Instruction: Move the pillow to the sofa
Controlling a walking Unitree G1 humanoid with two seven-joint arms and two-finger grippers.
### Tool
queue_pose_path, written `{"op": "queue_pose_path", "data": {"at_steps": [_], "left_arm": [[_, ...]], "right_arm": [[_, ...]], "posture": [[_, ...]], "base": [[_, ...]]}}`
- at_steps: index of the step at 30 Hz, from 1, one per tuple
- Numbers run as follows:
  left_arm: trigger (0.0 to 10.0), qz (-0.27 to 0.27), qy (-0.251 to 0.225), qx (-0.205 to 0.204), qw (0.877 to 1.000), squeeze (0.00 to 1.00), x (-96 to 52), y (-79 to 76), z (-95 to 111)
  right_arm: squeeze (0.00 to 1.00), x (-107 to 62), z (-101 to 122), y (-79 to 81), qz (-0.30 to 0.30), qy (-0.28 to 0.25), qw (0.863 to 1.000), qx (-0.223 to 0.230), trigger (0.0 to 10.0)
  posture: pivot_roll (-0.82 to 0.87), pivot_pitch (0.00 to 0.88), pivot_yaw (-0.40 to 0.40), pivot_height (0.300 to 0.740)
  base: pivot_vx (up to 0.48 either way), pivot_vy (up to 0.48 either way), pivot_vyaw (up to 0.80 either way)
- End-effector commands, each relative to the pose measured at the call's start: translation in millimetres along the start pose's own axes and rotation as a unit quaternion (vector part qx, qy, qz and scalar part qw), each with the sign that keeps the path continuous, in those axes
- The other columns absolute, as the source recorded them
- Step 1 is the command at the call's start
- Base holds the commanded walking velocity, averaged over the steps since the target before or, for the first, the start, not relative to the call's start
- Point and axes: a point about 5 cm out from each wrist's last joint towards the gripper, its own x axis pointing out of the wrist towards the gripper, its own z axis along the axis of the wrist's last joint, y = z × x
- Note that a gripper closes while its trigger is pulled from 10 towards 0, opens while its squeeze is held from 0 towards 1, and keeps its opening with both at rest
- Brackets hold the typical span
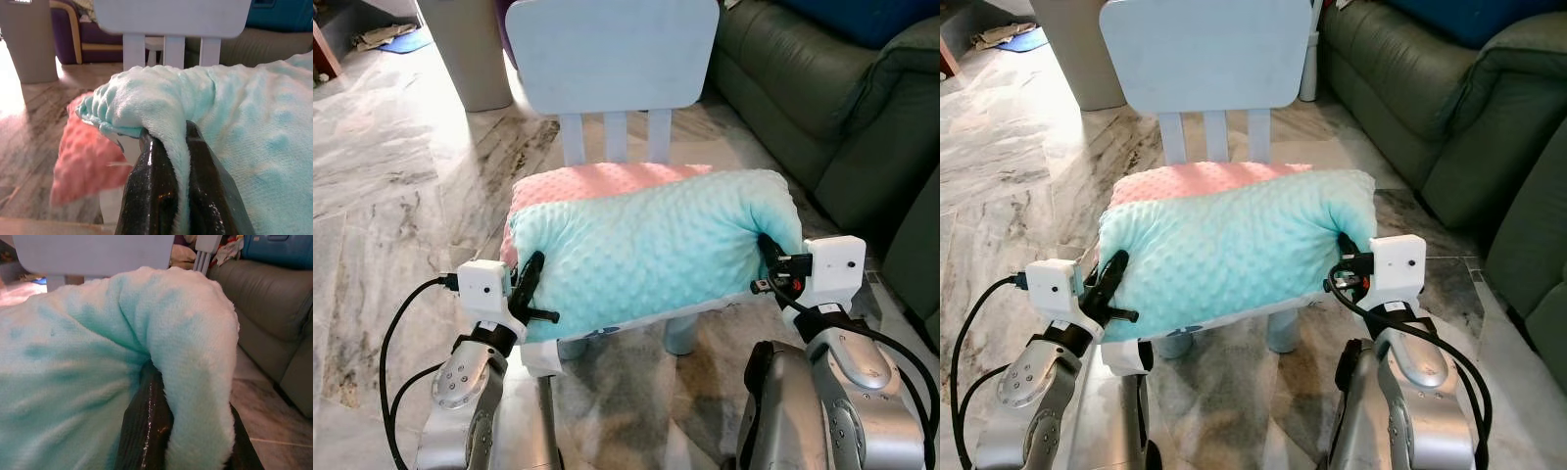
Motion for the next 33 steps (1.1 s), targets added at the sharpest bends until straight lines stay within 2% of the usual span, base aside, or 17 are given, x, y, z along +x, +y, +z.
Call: {"op": "queue_pose_path", "data": {"at_steps": [1,19,28,33], "left_arm": [[10.0,0.000,-0.007,0.005,1.000,0.00,3.2,0.1,3.5],[10.0,-0.003,-0.005,0.005,1.000,0.00,4.6,-1.1,2.4],[10.0,-0.009,-0.004,0.001,1.000,0.00,6.8,-4.7,1.1],[10.0,-0.008,-0.003,0.001,1.000,0.00,7.2,-4.2,0.2]], "right_arm": [[0.00,1.8,9.8,-0.4,-0.006,-0.019,1.000,-0.002,10.0],[0.00,3.7,10.9,2.7,0.000,-0.023,1.000,0.003,10.0],[0.00,4.0,11.8,2.5,0.000,-0.024,1.000,0.004,10.0],[0.00,3.9,11.9,2.3,0.000,-0.024,1.000,0.005,10.0]], "posture": [[-0.04,0.000,0.036,0.466],[-0.04,0.000,0.039,0.576],[-0.05,0.000,0.043,0.646],[-0.05,0.000,0.043,0.666]], "base": [[0.000,0.000,0.00],[0.000,0.000,0.00],[0.000,0.000,0.00],[0.000,0.000,0.00]]}}
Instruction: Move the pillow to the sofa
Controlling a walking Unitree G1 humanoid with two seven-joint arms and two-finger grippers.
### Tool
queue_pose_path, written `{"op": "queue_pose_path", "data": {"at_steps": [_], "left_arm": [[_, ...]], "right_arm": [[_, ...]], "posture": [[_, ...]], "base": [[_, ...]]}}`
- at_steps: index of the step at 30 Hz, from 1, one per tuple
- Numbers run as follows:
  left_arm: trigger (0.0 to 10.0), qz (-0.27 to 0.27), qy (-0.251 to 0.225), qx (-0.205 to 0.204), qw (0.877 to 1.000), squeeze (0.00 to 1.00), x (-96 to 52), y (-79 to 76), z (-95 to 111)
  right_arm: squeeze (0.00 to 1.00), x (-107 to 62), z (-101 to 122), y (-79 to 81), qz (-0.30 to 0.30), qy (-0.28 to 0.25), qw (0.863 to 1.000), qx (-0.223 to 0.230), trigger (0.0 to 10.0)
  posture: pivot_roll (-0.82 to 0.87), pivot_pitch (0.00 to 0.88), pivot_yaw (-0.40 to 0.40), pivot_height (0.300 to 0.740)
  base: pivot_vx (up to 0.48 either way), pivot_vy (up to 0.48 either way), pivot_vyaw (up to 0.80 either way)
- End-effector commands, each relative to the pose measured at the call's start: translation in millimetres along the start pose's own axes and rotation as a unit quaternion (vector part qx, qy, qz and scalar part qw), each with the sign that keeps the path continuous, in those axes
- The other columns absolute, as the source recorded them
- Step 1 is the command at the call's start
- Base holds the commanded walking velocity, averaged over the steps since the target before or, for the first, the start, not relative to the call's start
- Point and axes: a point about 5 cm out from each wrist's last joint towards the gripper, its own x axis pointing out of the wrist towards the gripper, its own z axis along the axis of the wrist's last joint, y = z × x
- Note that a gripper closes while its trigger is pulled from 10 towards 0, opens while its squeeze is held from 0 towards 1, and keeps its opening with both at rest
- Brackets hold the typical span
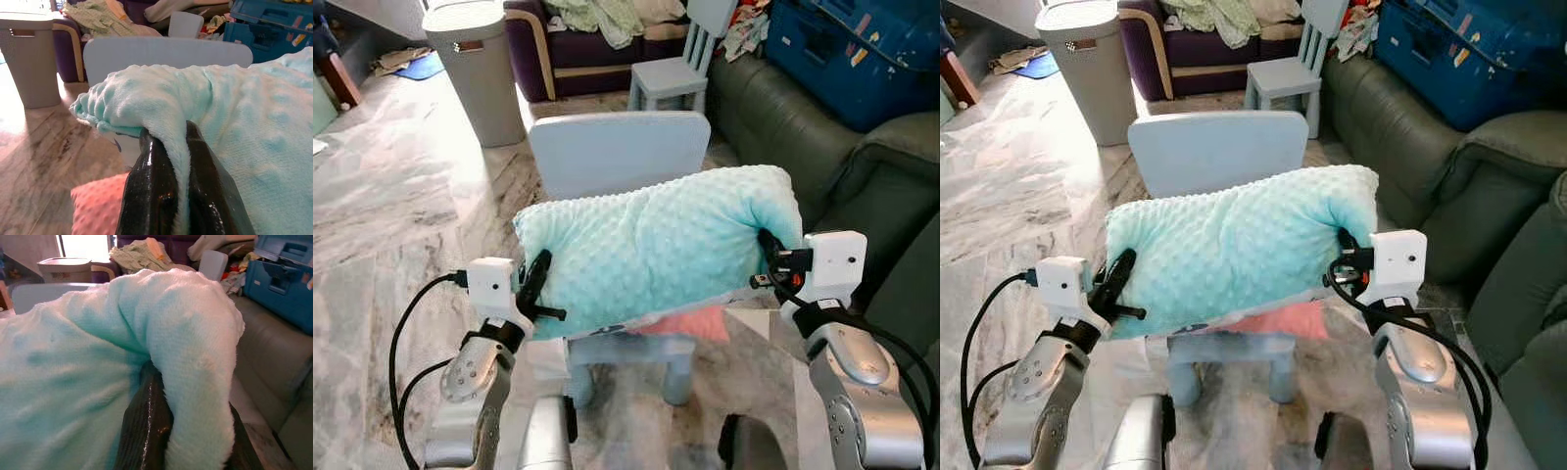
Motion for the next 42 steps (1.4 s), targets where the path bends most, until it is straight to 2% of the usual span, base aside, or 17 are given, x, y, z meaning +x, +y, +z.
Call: {"op": "queue_pose_path", "data": {"at_steps": [1,4,6,10,23,42], "left_arm": [[10.0,0.001,-0.003,0.004,1.000,0.00,0.5,2.4,1.2],[10.0,0.003,-0.002,0.009,1.000,0.00,0.8,1.6,0.6],[10.0,0.014,-0.005,0.027,1.000,0.00,1.9,2.9,2.0],[10.0,0.016,0.002,0.022,1.000,0.00,4.1,4.4,0.4],[10.0,0.009,0.007,0.018,1.000,0.00,5.2,-1.5,-2.3],[10.0,0.072,0.043,0.024,0.996,0.00,7.1,7.1,-6.6]], "right_arm": [[0.00,1.0,7.8,0.9,0.001,-0.016,1.000,0.000,10.0],[0.00,1.4,8.7,0.2,0.000,-0.017,1.000,0.000,10.0],[0.00,1.6,9.6,0.9,0.001,-0.018,1.000,-0.001,10.0],[0.00,1.6,10.6,1.2,0.003,-0.020,1.000,-0.001,10.0],[0.00,3.9,15.4,1.0,0.004,-0.026,1.000,-0.002,10.0],[0.00,5.8,13.3,2.7,0.014,-0.016,1.000,0.002,10.0]], "posture": [[-0.05,0.000,0.043,0.676],[-0.05,0.000,0.043,0.701],[-0.05,0.000,0.043,0.716],[-0.05,0.000,0.043,0.740],[-0.06,0.000,0.041,0.740],[-0.05,0.000,0.030,0.740]], "base": [[0.000,0.000,0.00],[0.000,0.000,0.00],[0.000,0.000,0.00],[0.000,0.000,0.00],[0.000,0.000,0.00],[0.000,0.000,0.00]]}}
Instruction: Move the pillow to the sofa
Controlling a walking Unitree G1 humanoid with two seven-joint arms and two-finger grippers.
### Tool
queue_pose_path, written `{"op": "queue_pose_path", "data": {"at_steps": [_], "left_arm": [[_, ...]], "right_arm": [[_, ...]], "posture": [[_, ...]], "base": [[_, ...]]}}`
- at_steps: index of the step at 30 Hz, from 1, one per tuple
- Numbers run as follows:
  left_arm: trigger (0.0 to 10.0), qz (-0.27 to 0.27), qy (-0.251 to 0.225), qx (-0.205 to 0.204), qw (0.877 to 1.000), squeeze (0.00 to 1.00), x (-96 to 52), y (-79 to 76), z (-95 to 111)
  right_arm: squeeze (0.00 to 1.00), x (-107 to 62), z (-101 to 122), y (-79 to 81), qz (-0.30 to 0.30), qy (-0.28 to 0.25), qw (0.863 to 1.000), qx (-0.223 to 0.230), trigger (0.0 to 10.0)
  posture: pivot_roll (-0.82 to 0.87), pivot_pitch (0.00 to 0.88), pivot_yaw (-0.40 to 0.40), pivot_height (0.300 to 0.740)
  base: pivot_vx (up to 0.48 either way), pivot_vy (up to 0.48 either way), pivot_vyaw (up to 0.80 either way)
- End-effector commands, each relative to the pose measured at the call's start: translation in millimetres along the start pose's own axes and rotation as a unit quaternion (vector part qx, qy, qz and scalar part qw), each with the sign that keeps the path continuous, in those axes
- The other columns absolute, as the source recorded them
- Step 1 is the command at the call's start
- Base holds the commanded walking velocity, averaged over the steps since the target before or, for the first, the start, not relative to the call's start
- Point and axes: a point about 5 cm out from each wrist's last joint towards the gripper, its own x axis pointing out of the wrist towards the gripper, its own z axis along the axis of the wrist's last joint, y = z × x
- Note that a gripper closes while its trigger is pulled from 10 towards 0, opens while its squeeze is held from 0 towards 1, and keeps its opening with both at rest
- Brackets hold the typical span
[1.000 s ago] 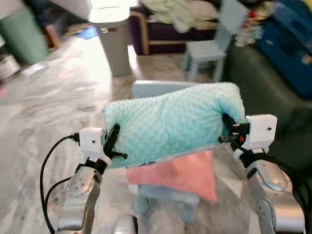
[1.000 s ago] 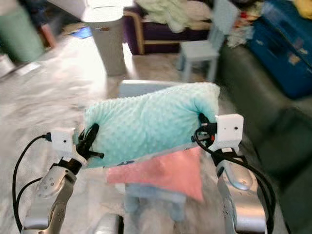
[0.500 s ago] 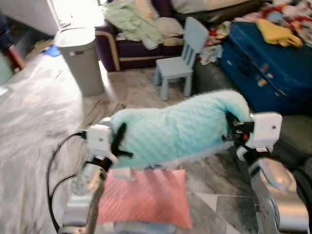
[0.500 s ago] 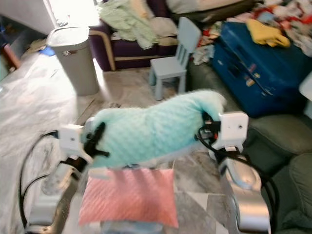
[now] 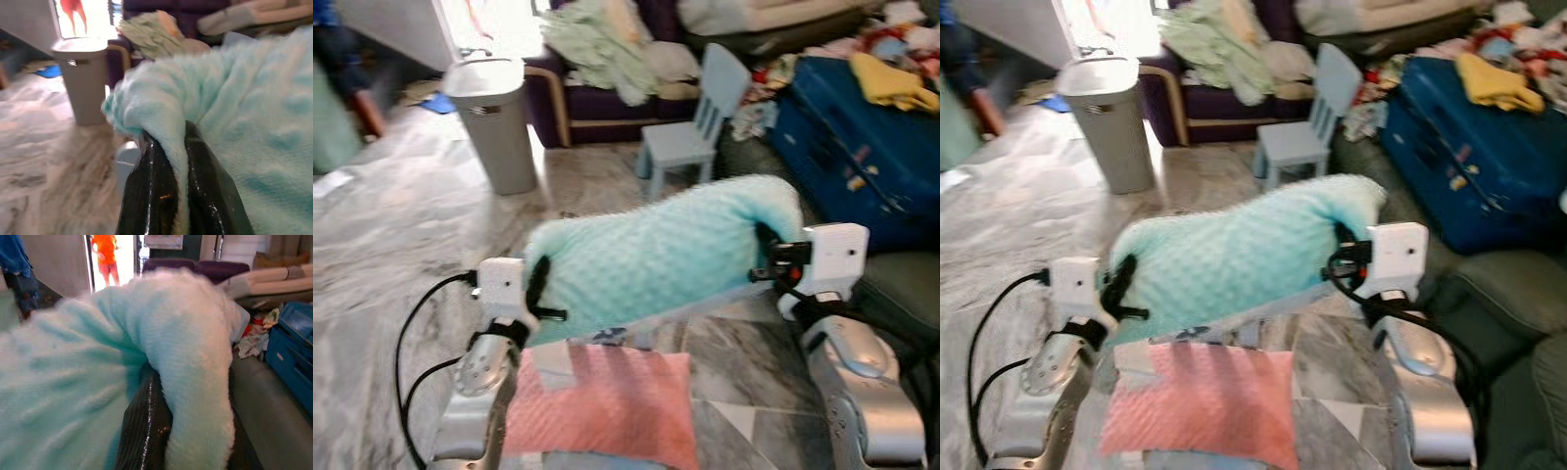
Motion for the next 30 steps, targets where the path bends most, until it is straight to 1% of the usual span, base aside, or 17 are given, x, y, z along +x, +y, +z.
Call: {"op": "queue_pose_path", "data": {"at_steps": [1,4,5,7,9,11,12,13,15,17,20,25,28,30], "left_arm": [[10.0,-0.006,-0.001,0.006,1.000,0.00,3.4,-4.4,5.5],[10.0,-0.014,0.013,0.005,1.000,0.00,3.9,-5.4,6.8],[10.0,-0.051,0.010,-0.011,0.999,0.00,3.7,-8.6,9.2],[10.0,-0.048,0.012,-0.016,0.999,0.00,3.1,-7.6,8.8],[10.0,-0.036,0.018,-0.022,0.999,0.00,2.2,-5.6,6.4],[10.0,-0.035,0.022,-0.021,0.999,0.00,1.0,-6.0,4.7],[10.0,-0.036,0.019,-0.018,0.999,0.00,0.4,-7.8,4.9],[10.0,-0.037,0.019,-0.018,0.999,0.00,0.5,-8.5,5.4],[10.0,-0.034,0.019,-0.019,0.999,0.00,0.6,-9.3,6.4],[10.0,-0.031,0.007,-0.033,0.999,0.00,0.9,-9.3,8.8],[10.0,-0.027,0.010,-0.037,0.999,0.00,0.5,-8.6,9.2],[10.0,-0.009,0.013,-0.020,1.000,0.00,0.4,-6.4,8.4],[10.0,-0.016,0.020,-0.028,0.999,0.00,-0.5,-8.0,7.0],[10.0,-0.019,0.022,-0.031,0.999,0.00,-0.3,-9.1,6.5]], "right_arm": [[0.00,0.4,4.1,-4.3,-0.005,-0.001,1.000,-0.004,10.0],[0.00,1.0,0.3,-3.0,0.000,0.014,1.000,-0.003,10.0],[0.00,0.5,-2.4,-2.6,0.000,0.021,1.000,-0.004,10.0],[0.00,0.4,-4.5,-2.8,-0.004,0.027,1.000,-0.003,10.0],[0.00,0.9,-9.8,-4.2,-0.017,0.046,0.999,0.004,10.0],[0.00,1.4,-16.3,-8.9,-0.046,0.073,0.996,0.015,10.0],[0.00,2.2,-20.1,-18.1,-0.093,0.091,0.991,0.031,10.0],[0.00,3.0,-21.6,-22.0,-0.109,0.101,0.988,0.037,10.0],[0.00,3.8,-24.5,-30.4,-0.143,0.119,0.982,0.033,10.0],[0.00,3.4,-25.1,-31.8,-0.144,0.121,0.981,0.037,10.0],[0.00,1.5,-27.1,-31.1,-0.141,0.131,0.980,0.045,10.0],[0.00,-0.1,-29.4,-31.1,-0.148,0.145,0.977,0.056,10.0],[0.00,-0.5,-27.4,-32.8,-0.151,0.143,0.977,0.042,10.0],[0.00,-0.8,-26.6,-32.6,-0.140,0.139,0.980,0.038,10.0]], "posture": [[-0.05,0.000,0.030,0.740],[-0.05,0.000,0.029,0.740],[-0.05,0.000,0.028,0.740],[-0.05,0.000,0.027,0.740],[-0.05,0.000,0.027,0.740],[-0.06,0.000,0.027,0.740],[-0.05,0.000,0.028,0.740],[-0.05,0.000,0.028,0.740],[-0.06,0.000,0.028,0.740],[-0.06,0.000,0.029,0.740],[-0.06,0.000,0.027,0.740],[-0.06,0.000,0.027,0.740],[-0.07,0.000,0.030,0.740],[-0.07,0.000,0.029,0.740]], "base": [[0.000,0.000,0.00],[0.000,0.000,0.00],[0.000,0.000,0.00],[0.000,0.000,0.00],[0.000,0.000,0.00],[0.000,0.000,0.00],[0.000,0.000,0.00],[0.000,0.000,0.00],[0.000,0.000,0.00],[0.000,0.000,0.00],[0.000,0.000,0.00],[0.000,0.000,0.00],[0.000,0.000,0.00],[0.000,0.000,0.00]]}}
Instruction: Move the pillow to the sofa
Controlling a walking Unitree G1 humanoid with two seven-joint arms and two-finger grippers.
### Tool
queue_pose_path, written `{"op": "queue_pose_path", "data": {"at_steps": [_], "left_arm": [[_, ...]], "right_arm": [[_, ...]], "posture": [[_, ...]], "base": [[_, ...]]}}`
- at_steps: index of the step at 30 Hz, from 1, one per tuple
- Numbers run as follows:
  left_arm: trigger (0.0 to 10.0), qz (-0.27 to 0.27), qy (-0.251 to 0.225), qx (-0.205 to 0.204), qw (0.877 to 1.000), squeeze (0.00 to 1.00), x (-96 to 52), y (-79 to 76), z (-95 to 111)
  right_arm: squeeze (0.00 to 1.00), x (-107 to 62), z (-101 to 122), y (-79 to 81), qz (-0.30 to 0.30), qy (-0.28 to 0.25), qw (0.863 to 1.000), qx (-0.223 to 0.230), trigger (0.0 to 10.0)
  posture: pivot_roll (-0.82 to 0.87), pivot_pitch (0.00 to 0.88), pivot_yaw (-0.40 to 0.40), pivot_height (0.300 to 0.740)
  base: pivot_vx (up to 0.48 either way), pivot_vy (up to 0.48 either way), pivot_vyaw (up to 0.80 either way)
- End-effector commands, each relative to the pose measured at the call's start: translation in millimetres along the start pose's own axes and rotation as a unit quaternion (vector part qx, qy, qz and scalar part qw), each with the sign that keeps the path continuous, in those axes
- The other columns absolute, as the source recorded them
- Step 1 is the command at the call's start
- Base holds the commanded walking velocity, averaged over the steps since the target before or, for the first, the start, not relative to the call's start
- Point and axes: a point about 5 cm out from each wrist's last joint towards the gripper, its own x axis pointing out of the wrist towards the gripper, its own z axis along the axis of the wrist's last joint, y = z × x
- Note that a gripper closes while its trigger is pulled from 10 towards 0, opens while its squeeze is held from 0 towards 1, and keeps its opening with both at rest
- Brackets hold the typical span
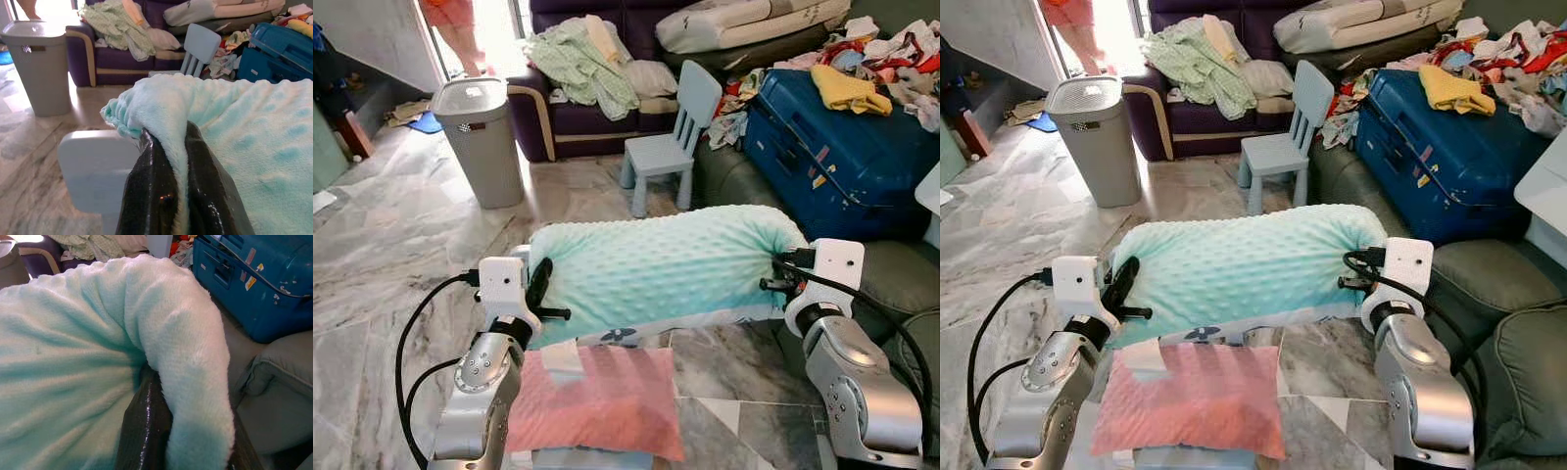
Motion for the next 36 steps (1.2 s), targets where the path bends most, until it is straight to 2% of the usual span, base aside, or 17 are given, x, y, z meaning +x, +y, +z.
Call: {"op": "queue_pose_path", "data": {"at_steps": [1,3,4,6,8,11,14,36], "left_arm": [[10.0,0.008,-0.008,0.003,1.000,0.00,-1.5,4.4,5.6],[10.0,0.008,-0.008,0.003,1.000,0.00,-1.5,4.2,5.6],[10.0,0.009,-0.007,0.002,1.000,0.00,-1.2,4.0,5.6],[10.0,0.009,-0.007,0.002,1.000,0.00,-1.0,3.6,5.6],[10.0,0.010,-0.006,0.001,1.000,0.00,-0.9,3.3,5.3],[10.0,0.010,-0.004,0.001,1.000,0.00,-0.8,2.7,4.9],[10.0,0.010,-0.003,0.000,1.000,0.00,-0.7,2.5,4.5],[10.0,0.013,0.001,-0.004,1.000,0.00,1.7,2.3,3.4]], "right_arm": [[0.00,-2.2,8.0,-4.6,-0.006,-0.017,1.000,-0.002,10.0],[0.00,-3.1,8.4,-2.9,0.008,-0.021,1.000,-0.002,10.0],[0.00,-4.7,10.5,-2.5,0.009,-0.034,0.999,-0.020,10.0],[0.00,-5.4,11.7,-2.5,0.003,-0.043,0.999,-0.018,10.0],[0.00,-5.5,10.5,-1.4,0.005,-0.032,0.999,0.007,10.0],[0.00,-5.7,12.7,-0.8,0.012,-0.039,0.999,-0.005,10.0],[0.00,-7.5,13.3,3.8,0.046,-0.035,0.998,-0.003,10.0],[0.00,-9.5,17.5,5.2,0.065,-0.048,0.997,0.011,10.0]], "posture": [[-0.07,0.000,0.029,0.740],[-0.07,0.000,0.029,0.740],[-0.07,0.000,0.029,0.740],[-0.07,0.000,0.028,0.740],[-0.08,0.000,0.028,0.740],[-0.08,0.000,0.028,0.740],[-0.08,0.000,0.027,0.740],[-0.08,0.000,0.026,0.740]], "base": [[0.000,0.000,0.00],[-0.131,0.000,0.00],[-0.262,0.000,0.00],[-0.264,0.000,0.00],[-0.266,0.000,0.00],[-0.265,0.000,0.00],[-0.266,0.000,0.00],[-0.266,0.000,0.00]]}}
